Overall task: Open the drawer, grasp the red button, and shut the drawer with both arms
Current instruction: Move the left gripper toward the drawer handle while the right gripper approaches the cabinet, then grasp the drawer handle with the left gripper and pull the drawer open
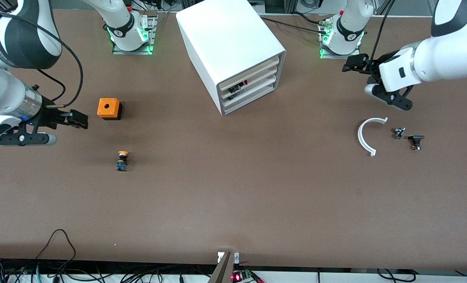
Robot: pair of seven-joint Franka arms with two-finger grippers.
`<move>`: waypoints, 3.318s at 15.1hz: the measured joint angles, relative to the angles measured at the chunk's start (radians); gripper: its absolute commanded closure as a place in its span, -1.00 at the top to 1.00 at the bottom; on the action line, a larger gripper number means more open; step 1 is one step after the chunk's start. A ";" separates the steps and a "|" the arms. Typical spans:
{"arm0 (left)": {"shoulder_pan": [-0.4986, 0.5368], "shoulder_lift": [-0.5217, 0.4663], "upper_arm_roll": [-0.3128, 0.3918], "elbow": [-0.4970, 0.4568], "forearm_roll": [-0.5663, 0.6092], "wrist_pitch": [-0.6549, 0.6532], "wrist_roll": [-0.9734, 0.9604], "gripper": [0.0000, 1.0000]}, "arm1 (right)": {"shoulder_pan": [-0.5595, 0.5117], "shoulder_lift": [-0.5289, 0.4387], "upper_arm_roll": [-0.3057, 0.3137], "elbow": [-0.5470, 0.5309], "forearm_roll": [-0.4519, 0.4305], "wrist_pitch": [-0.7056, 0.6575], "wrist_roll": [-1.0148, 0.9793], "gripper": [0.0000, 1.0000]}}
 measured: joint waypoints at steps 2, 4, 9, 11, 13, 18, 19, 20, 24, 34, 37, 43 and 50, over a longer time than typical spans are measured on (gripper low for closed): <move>0.003 0.037 0.001 -0.002 -0.077 -0.017 0.074 1.00 | 0.002 0.019 0.002 -0.002 0.044 0.000 0.040 1.00; 0.013 0.076 0.001 -0.022 -0.168 -0.021 0.155 1.00 | 0.009 0.031 0.006 -0.003 0.056 0.001 0.087 1.00; 0.047 0.206 0.003 -0.133 -0.364 -0.021 0.362 1.00 | 0.068 0.056 0.011 -0.004 0.058 0.011 0.224 1.00; 0.046 0.254 0.002 -0.185 -0.434 -0.017 0.395 1.00 | 0.102 0.065 0.012 -0.004 0.058 0.020 0.298 1.00; 0.045 0.273 0.001 -0.240 -0.477 0.011 0.468 0.99 | 0.137 0.073 0.013 -0.004 0.058 0.031 0.369 1.00; 0.038 0.269 -0.051 -0.428 -0.563 0.160 0.718 0.84 | 0.211 0.089 0.014 0.007 0.058 0.059 0.532 1.00; 0.037 0.261 -0.071 -0.470 -0.604 0.200 0.750 0.80 | 0.224 0.096 0.014 0.019 0.058 0.063 0.559 1.00; 0.036 0.252 -0.091 -0.509 -0.647 0.232 0.779 0.78 | 0.236 0.106 0.015 0.037 0.058 0.064 0.588 1.00; 0.033 0.220 -0.154 -0.579 -0.747 0.334 0.825 0.65 | 0.277 0.150 0.015 0.103 0.058 0.065 0.673 1.00; 0.031 0.236 -0.260 -0.693 -0.975 0.539 1.099 0.25 | 0.345 0.238 0.015 0.253 0.058 0.062 0.870 1.00; 0.029 0.261 -0.298 -0.724 -1.048 0.572 1.153 0.23 | 0.359 0.266 0.015 0.306 0.058 0.043 0.920 1.00; 0.023 0.275 -0.323 -0.728 -1.061 0.610 1.171 -0.89 | 0.366 0.329 0.016 0.437 0.101 -0.011 1.036 1.00; 0.028 0.292 -0.320 -0.715 -1.046 0.624 1.214 -1.00 | 0.371 0.384 0.043 0.537 0.104 -0.007 1.206 1.00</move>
